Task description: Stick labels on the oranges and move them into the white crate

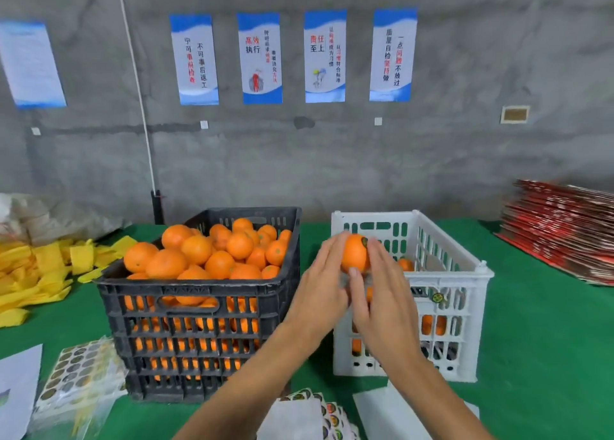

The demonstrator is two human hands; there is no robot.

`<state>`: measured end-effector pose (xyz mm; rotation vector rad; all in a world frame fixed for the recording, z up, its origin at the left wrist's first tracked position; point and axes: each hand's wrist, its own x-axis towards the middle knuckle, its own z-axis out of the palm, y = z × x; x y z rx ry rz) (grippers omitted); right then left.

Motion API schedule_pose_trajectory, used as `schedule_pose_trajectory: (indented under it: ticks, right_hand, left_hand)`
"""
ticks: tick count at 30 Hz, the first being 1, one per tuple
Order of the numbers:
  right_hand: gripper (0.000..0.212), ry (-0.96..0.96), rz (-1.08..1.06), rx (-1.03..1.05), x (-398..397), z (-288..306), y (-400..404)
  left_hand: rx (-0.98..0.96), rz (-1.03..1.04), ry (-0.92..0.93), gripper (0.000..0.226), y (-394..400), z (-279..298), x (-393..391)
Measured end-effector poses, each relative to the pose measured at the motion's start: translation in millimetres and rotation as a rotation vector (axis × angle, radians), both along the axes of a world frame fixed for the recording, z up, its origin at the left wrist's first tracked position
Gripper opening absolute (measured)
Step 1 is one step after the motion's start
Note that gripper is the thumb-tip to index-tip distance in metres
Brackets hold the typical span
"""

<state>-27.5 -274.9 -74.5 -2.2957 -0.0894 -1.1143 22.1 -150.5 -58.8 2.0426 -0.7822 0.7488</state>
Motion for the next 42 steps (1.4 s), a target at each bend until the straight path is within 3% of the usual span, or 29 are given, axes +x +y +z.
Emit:
schedule_pose_trajectory:
  ticks: [3,5,7,11,14,17,19,22,28,31,33,37,42]
  right_hand:
    - [0.065,0.063,-0.098,-0.029,24,26,-12]
    - [0.066,0.119,-0.134,-0.085,30,29,-14]
    - [0.062,0.141,-0.093,-0.124,30,23,-10]
    - [0.057,0.117,0.085,-0.132,22,0,13]
    - [0.062,0.154,0.178,-0.151,18,-15,37]
    - [0.064,0.173,0.227,-0.175,18,-28,59]
    - [0.065,0.191,0.249,-0.174,19,-36,68]
    - [0.063,0.209,0.276,-0.166,20,-44,73]
    - [0.062,0.174,0.353,-0.082,5,-49,79]
    - [0.060,0.120,0.408,-0.033,-10,-50,78]
    - [0.059,0.083,0.455,0.028,-20,-58,74]
    - [0.063,0.218,0.402,0.040,-36,-92,55]
    - [0.065,0.469,0.358,-0.107,-50,-133,37]
  left_hand:
    - [0.121,-0.009,0.111,0.056,-28,35,23]
    - [0.322,0.065,0.099,0.053,-33,48,34]
    - [0.520,0.187,0.048,0.053,-22,58,38]
    - [0.593,0.508,0.080,0.039,45,69,44]
    - [0.616,0.926,0.381,0.045,121,71,53]
    - [0.532,1.112,0.643,0.065,189,69,55]
    - [0.559,1.084,0.606,0.064,215,65,56]
    - [0.483,1.003,0.422,0.046,223,63,49]
    - [-0.017,0.492,-0.181,0.050,177,41,-8]
    - [-0.005,0.246,-0.376,0.049,139,4,-37]
    - [0.083,0.197,-0.447,0.046,120,-21,-48]
    - [0.111,0.149,-0.260,0.050,103,-67,-60]
    - [0.051,0.077,0.362,0.064,90,-136,-65]
